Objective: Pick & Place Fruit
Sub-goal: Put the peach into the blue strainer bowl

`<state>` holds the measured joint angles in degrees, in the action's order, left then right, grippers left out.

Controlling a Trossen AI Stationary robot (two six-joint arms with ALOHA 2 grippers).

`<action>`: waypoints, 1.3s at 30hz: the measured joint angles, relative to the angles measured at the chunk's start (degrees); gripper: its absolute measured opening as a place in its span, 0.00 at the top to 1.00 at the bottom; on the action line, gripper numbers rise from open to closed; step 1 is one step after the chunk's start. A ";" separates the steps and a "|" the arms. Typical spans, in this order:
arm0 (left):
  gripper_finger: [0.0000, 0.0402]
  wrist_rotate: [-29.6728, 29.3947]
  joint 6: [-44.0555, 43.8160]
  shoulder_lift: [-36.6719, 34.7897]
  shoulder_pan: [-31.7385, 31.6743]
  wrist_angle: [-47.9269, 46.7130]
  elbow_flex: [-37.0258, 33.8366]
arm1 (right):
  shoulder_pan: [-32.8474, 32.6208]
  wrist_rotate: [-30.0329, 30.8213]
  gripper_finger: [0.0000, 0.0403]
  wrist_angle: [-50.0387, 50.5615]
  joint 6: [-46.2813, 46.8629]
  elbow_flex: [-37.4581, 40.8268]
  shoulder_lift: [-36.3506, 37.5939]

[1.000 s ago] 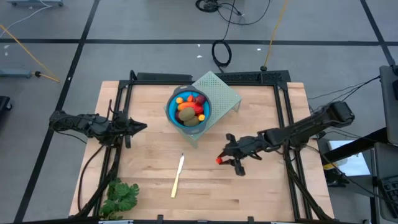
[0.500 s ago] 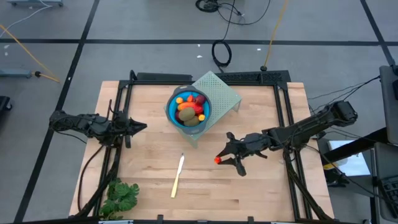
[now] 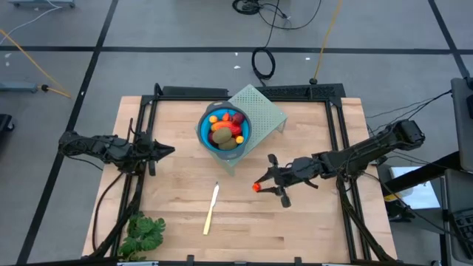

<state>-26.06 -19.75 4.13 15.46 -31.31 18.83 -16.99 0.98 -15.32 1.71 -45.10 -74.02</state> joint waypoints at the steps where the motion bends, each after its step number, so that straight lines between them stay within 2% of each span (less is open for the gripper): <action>1: 0.94 0.00 0.00 -0.01 0.00 0.02 0.00 | 0.00 1.07 0.70 -1.44 -3.07 0.00 0.00; 6: 0.94 0.00 0.00 -0.01 0.00 0.00 0.00 | 0.19 5.37 0.70 -8.80 -19.39 0.00 0.00; 9: 0.94 0.00 0.00 -0.01 0.00 0.02 0.00 | 0.91 8.43 0.70 -12.32 -26.03 0.00 0.00; 17: 0.94 0.00 0.00 -0.01 0.00 0.02 0.00 | 5.28 9.67 0.70 -20.39 -31.45 0.00 0.00; 25: 0.94 0.00 0.00 -0.01 0.00 0.02 0.00 | 10.74 9.45 0.70 -24.42 -32.56 -0.12 0.00; 31: 0.94 0.00 0.00 -0.01 0.00 0.02 0.00 | 14.19 9.28 0.70 -21.95 -27.74 -4.24 0.00; 39: 0.94 0.00 0.02 -0.01 0.00 0.02 0.00 | 17.51 9.20 0.70 -0.25 -20.90 -16.39 -0.04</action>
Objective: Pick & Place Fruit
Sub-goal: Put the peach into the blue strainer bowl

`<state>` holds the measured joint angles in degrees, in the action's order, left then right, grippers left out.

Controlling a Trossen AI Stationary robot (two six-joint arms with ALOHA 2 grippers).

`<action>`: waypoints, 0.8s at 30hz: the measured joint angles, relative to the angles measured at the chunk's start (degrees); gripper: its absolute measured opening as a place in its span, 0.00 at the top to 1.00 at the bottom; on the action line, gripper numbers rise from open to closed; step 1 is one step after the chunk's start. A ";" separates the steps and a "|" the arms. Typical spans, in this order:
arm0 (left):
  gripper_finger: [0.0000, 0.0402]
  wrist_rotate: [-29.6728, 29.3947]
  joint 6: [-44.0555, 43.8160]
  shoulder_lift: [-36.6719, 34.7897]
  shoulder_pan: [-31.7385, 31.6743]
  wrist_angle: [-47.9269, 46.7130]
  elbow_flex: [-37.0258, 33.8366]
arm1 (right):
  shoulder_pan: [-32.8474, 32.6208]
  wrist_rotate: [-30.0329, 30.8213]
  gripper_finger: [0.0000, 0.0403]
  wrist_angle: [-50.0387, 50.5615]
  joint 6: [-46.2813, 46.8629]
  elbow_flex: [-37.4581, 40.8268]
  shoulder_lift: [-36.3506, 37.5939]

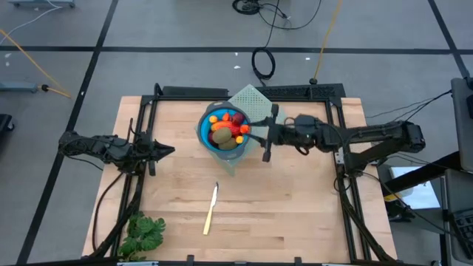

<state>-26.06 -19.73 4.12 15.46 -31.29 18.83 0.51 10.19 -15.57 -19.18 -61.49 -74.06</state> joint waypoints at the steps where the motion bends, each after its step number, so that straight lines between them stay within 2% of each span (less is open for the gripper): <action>1: 0.94 0.00 -0.02 0.00 0.00 0.00 0.00 | 0.38 -0.03 0.70 2.25 1.28 -1.40 0.00; 8: 0.94 0.00 0.00 0.00 0.00 -0.02 0.00 | 2.57 -0.61 0.70 8.76 11.89 -7.45 0.00; 12: 0.94 0.00 0.00 0.00 0.00 -0.02 0.00 | 3.67 -6.62 0.70 8.86 17.16 -8.31 -0.34; 24: 0.94 0.00 -0.01 0.00 0.00 0.01 0.00 | 3.98 -7.53 0.70 10.04 20.69 -8.22 -4.05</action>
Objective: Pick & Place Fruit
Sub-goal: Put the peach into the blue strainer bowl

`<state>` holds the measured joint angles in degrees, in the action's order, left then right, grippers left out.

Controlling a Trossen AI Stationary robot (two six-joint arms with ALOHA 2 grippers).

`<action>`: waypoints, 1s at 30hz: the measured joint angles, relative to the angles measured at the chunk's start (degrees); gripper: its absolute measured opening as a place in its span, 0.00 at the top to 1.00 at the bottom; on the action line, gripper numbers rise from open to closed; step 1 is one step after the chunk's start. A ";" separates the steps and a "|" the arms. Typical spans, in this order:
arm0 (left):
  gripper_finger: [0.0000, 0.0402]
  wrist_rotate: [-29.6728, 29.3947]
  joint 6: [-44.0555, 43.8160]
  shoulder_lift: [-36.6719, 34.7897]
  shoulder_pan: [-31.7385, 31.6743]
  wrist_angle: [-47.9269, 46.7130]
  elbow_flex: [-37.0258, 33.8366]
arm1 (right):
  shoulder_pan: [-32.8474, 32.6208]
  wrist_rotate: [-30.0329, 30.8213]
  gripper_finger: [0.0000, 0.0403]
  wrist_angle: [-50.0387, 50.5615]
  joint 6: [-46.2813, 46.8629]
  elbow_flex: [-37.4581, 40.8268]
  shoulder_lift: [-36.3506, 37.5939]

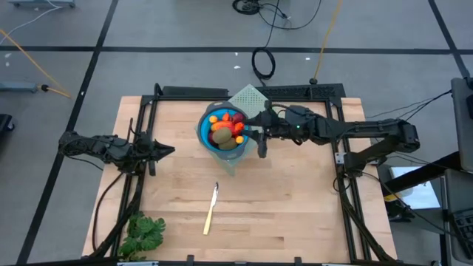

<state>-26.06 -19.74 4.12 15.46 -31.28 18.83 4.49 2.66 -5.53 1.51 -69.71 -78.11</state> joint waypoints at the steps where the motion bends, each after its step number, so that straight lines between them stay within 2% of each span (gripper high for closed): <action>1: 0.94 0.00 -0.01 0.00 0.00 0.04 0.00 | 0.02 0.00 0.70 -0.34 0.28 -0.11 -0.69; 6: 0.94 0.00 -0.01 0.02 0.00 0.04 0.00 | 0.11 -2.83 0.70 -0.29 0.12 -0.05 -4.86; 11: 0.94 0.00 -0.53 0.01 0.00 0.08 0.00 | 0.42 -2.85 0.70 1.02 -0.59 -0.04 -6.60; 20: 0.94 -0.01 -0.21 0.02 0.00 0.02 0.00 | 1.94 -2.66 0.70 9.13 -0.67 0.00 -6.93; 30: 0.94 -0.02 0.08 0.02 0.00 -0.18 0.00 | 3.04 -2.67 0.70 9.89 -0.67 0.00 -6.91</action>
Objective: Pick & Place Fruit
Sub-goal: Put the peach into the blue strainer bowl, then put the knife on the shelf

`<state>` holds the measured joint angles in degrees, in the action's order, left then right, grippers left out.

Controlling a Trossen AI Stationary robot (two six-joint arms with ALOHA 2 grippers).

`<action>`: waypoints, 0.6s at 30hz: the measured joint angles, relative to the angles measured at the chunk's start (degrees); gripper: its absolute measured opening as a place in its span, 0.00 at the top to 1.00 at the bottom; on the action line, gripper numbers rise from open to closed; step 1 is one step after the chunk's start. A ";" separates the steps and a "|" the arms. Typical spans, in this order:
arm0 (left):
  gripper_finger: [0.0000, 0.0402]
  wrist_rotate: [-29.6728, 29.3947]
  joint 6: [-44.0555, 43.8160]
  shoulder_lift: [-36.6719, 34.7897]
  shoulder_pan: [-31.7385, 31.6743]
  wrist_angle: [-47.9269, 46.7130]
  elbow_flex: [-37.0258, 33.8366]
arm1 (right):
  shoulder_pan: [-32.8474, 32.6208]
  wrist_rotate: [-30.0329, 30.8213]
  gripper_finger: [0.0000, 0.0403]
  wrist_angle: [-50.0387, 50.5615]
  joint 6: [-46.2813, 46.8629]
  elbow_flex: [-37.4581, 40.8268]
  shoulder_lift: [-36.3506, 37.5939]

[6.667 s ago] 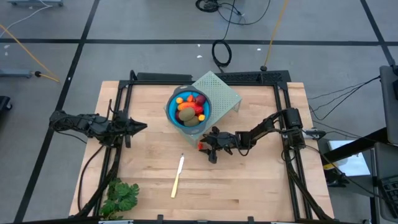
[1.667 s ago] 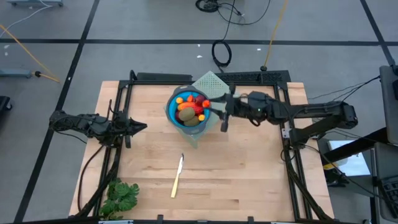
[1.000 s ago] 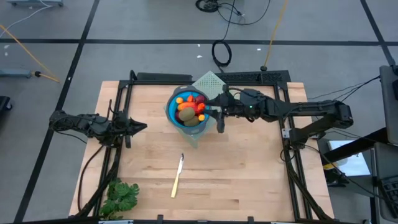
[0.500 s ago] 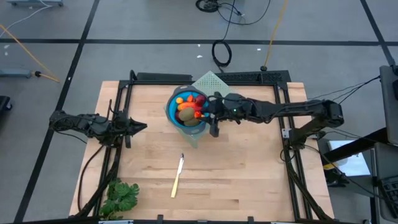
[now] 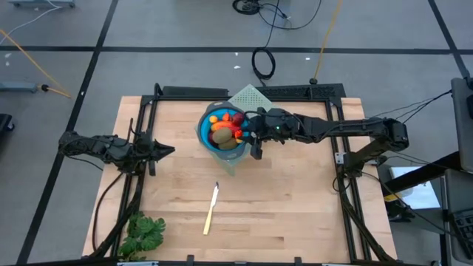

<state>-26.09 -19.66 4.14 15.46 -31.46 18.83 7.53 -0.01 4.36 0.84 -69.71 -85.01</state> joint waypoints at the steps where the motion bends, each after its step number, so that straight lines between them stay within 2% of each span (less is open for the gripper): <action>1: 0.94 0.00 0.02 0.00 0.00 0.00 0.00 | 0.00 0.00 0.70 -0.02 0.00 0.00 0.00; 18: 0.94 0.00 -0.05 0.00 0.00 -0.02 0.00 | 0.00 -0.04 0.57 -0.02 -0.01 0.00 0.00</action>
<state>-26.09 -19.70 4.14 15.46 -31.48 18.83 7.53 -0.05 4.34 0.83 -69.71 -85.01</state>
